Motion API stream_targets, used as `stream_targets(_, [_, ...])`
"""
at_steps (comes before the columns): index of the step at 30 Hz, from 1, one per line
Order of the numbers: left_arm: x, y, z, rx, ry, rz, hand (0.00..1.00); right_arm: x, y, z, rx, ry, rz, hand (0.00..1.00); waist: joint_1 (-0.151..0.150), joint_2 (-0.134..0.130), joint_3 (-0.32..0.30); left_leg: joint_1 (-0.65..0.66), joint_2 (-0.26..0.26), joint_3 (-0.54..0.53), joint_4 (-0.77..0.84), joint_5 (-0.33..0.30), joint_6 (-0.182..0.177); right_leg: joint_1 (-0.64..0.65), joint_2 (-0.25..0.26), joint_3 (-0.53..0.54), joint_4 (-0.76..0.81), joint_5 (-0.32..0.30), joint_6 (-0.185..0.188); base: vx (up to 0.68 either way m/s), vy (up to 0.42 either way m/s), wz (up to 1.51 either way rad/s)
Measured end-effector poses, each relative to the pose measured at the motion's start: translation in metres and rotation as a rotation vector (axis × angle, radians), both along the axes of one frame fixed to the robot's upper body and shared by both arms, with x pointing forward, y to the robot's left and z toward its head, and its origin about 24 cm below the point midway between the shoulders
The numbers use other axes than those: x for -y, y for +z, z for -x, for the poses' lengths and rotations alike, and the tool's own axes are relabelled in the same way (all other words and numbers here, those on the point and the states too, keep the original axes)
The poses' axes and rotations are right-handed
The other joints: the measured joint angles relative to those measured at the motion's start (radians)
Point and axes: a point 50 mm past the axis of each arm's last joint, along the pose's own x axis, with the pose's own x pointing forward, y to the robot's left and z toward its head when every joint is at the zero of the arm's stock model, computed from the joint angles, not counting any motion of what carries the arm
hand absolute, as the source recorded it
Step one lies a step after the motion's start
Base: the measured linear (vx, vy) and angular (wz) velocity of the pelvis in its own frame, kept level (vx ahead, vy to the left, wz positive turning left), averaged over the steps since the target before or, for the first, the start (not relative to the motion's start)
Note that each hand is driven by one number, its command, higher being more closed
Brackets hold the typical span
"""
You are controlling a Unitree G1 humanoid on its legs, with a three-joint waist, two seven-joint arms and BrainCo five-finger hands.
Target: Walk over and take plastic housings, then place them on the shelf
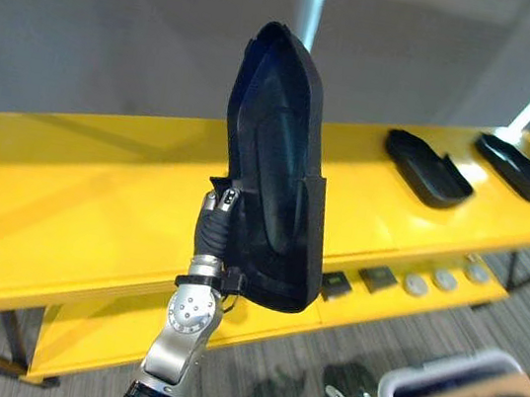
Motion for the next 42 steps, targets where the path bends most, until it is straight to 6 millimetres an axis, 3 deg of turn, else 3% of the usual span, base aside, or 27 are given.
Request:
stream_targets(2, [0.003,-0.001,0.001,-0.006,-0.011,0.001,1.0,0.002,0.006,-0.009,0.049,-0.006,0.01,0.0,-0.004,-0.002,0.001,0.013,0.011,-0.011,-0.054,0.039,-0.024,0.026,0.004,-0.048,-0.025,-0.001,-0.007,0.12,-0.186,0.53])
stream_targets(13, [0.005,-0.001,0.001,-0.004,-0.016,-0.016,1.0,0.005,0.007,-0.004,0.056,-0.03,0.025,0.0,0.002,-0.021,-0.003,0.046,-0.001,-0.048,-0.168,0.131,-0.02,0.099,-0.003,-0.145,-0.125,0.019,-0.031,0.01,-0.034,0.29])
stream_targets(17, [0.001,0.0,-0.001,0.001,0.016,-0.094,1.0,0.005,0.006,-0.002,0.052,-0.025,0.029,0.0,-0.004,-0.024,-0.004,0.058,0.036,0.058,-0.218,0.13,-0.014,0.11,0.003,-0.14,-0.156,0.042,-0.024,-0.15,0.002,-0.04])
stream_targets(19, [0.002,0.0,-0.005,0.0,0.025,-0.131,1.0,0.005,0.003,0.009,0.022,-0.024,0.034,0.0,-0.005,-0.029,-0.026,0.065,0.043,0.093,-0.251,0.156,-0.012,0.112,0.005,-0.137,-0.182,0.062,-0.018,-0.08,0.025,-0.03])
stream_targets(26, [-0.006,0.004,-0.045,-0.043,0.138,-0.196,1.0,0.004,0.002,0.011,0.015,0.005,0.028,0.0,-0.032,-0.039,-0.038,0.089,0.035,0.11,-0.321,0.222,-0.006,0.112,0.008,-0.119,-0.236,0.109,-0.006,-0.01,0.022,-0.05])
stream_targets(30, [-0.006,0.009,-0.066,-0.057,0.175,-0.227,1.0,0.004,0.002,0.011,0.015,0.008,0.027,0.0,-0.058,-0.038,-0.038,0.088,0.033,0.12,-0.333,0.225,-0.004,0.109,0.011,-0.106,-0.257,0.124,-0.004,0.01,0.016,-0.1])
stream_targets(34, [-0.004,0.017,-0.085,-0.072,0.191,-0.278,1.0,0.003,0.001,0.012,0.004,0.016,0.028,0.0,-0.063,-0.036,-0.039,0.088,0.033,0.128,-0.34,0.229,-0.007,0.102,0.017,-0.089,-0.27,0.13,-0.005,0.02,0.0,-0.13])
stream_targets(39, [-0.032,-0.003,-0.101,-0.215,0.274,-0.319,1.0,0.002,0.004,0.0,0.029,0.035,0.03,0.0,-0.109,-0.013,-0.044,0.085,0.034,0.145,-0.381,0.254,-0.002,0.096,0.034,-0.08,-0.324,0.164,-0.01,0.02,-0.007,-0.12])
stream_targets(42, [-0.038,-0.012,-0.105,-0.285,0.291,-0.323,1.0,0.002,0.004,-0.001,0.034,0.045,0.019,0.0,-0.112,-0.011,-0.042,0.082,0.037,0.148,-0.382,0.254,-0.002,0.091,0.033,-0.075,-0.324,0.164,-0.011,0.0,0.009,-0.02])
